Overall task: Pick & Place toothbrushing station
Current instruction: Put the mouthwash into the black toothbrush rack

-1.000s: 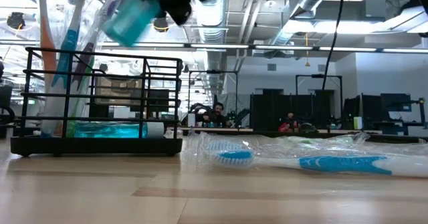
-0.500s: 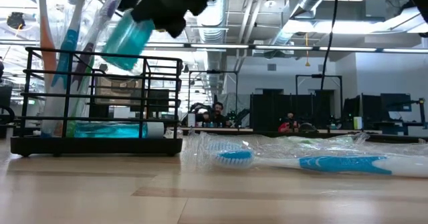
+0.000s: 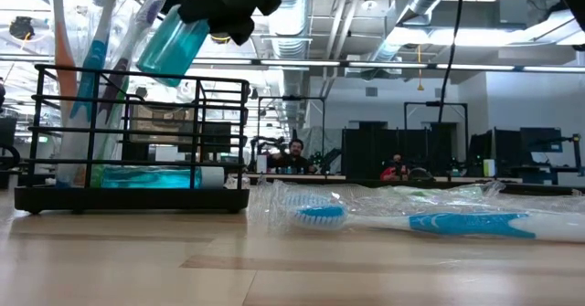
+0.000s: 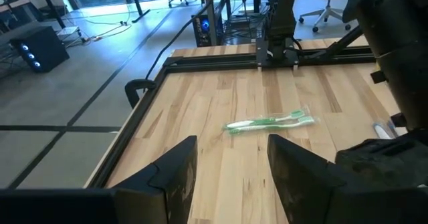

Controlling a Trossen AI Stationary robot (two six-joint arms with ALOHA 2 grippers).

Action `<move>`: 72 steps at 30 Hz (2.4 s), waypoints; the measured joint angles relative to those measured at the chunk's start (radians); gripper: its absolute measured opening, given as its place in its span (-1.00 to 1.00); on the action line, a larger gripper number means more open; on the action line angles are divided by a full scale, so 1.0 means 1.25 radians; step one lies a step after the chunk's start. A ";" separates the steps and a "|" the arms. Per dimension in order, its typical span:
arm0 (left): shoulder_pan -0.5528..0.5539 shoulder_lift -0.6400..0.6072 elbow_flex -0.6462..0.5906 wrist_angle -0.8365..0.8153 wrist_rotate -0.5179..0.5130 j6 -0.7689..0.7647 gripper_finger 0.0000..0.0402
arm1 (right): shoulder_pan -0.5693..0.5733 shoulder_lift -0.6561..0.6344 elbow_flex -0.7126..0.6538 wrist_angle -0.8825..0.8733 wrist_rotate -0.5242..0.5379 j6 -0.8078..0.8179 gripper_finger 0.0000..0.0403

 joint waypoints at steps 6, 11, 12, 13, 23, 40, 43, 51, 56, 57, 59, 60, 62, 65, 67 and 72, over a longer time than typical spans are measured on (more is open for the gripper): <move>0.000 0.000 0.000 0.001 0.000 0.000 -0.12 | 0.000 0.000 0.000 0.000 0.000 0.000 -0.59; 0.000 0.000 0.000 0.002 0.000 0.000 -0.12 | -0.005 0.000 0.000 -0.005 0.004 0.000 -0.59; 0.000 0.000 0.000 0.002 0.000 0.000 -0.12 | -0.005 0.000 0.000 -0.005 0.006 0.001 -0.59; 0.000 0.000 0.000 0.003 0.000 0.000 -0.12 | -0.006 0.000 0.000 -0.005 0.011 0.004 -0.59; 0.000 0.000 0.000 0.004 0.000 0.000 -0.12 | -0.017 0.000 0.000 -0.008 0.019 0.020 -0.59; 0.000 0.032 0.000 0.009 0.000 -0.016 -0.12 | -0.016 0.054 0.080 -0.092 0.020 0.021 -0.58; 0.000 0.033 -0.001 0.004 0.000 -0.016 -0.12 | -0.014 0.063 0.081 -0.088 0.017 0.021 -0.58; 0.000 0.033 -0.001 0.005 0.000 -0.016 -0.12 | -0.008 0.067 0.079 -0.096 0.016 0.022 -0.57; 0.000 0.033 -0.001 0.004 0.000 -0.015 -0.12 | -0.009 0.067 0.079 -0.110 0.016 0.022 -0.57; 0.000 0.033 -0.001 0.004 0.000 -0.015 -0.12 | -0.009 0.067 0.079 -0.112 0.016 0.022 -0.57; 0.000 0.033 -0.001 0.005 0.000 -0.015 -0.12 | -0.009 0.067 0.079 -0.114 0.016 0.022 -0.57; 0.000 0.033 -0.001 0.004 0.000 -0.015 -0.12 | -0.009 0.067 0.079 -0.115 0.016 0.022 -0.57; 0.000 0.033 -0.001 0.004 0.000 -0.015 -0.12 | -0.009 0.067 0.079 -0.115 0.016 0.022 -0.57; 0.000 0.033 -0.001 0.004 0.000 -0.015 -0.12 | -0.009 0.067 0.079 -0.117 0.012 0.021 -0.57; 0.000 0.033 -0.001 0.004 0.000 -0.015 -0.12 | -0.013 0.078 0.081 -0.114 -0.004 0.022 -0.57; 0.000 0.032 -0.001 0.004 0.000 -0.015 -0.12 | -0.021 0.105 0.079 -0.119 -0.019 0.021 -0.56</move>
